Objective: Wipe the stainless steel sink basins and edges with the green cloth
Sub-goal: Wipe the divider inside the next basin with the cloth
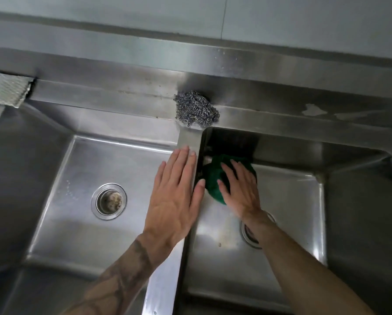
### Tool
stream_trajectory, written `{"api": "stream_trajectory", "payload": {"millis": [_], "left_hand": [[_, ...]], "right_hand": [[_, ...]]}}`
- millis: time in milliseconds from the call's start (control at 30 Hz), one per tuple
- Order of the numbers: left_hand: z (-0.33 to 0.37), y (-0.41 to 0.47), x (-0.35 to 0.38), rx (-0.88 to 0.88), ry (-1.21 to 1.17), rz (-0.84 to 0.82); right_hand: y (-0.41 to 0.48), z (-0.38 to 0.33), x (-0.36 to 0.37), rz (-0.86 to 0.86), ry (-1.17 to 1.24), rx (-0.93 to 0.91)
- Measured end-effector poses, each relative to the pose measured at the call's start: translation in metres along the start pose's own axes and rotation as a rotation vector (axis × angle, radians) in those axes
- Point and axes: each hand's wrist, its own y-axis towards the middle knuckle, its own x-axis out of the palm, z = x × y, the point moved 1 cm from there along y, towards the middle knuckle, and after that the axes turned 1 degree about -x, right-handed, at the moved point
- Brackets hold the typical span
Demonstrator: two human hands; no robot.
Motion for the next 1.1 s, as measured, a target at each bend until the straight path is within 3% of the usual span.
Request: {"api": "stream_trajectory", "payload": {"millis": [233,367,500,633,767,867,1000,1100], "left_hand": [[-0.002,-0.001,0.005,0.027,0.022,0.038],[-0.002,-0.001,0.004,0.037,0.018,0.049],[-0.001,0.0,0.005,0.033,0.019,0.078],[0.0,0.001,0.004,0.034,0.006,0.071],[-0.002,0.001,0.006,0.037,0.003,0.048],[-0.004,0.002,0.005,0.041,0.027,0.051],[0.0,0.003,0.005,0.032,0.029,0.044],[0.001,0.003,0.004,0.035,0.037,0.033]], "right_hand": [[-0.004,-0.03,0.059,0.095,-0.067,0.063],[-0.007,-0.024,0.064,0.121,-0.101,-0.007],[-0.012,0.027,0.052,0.178,-0.099,0.273],[-0.008,0.002,0.059,0.286,-0.04,0.424],[-0.002,-0.043,0.075,0.218,-0.051,0.162],[-0.003,-0.008,0.065,0.177,-0.074,-0.005],[-0.026,0.067,0.04,0.189,-0.099,0.297],[-0.025,0.053,0.04,0.213,-0.062,0.41]]}}
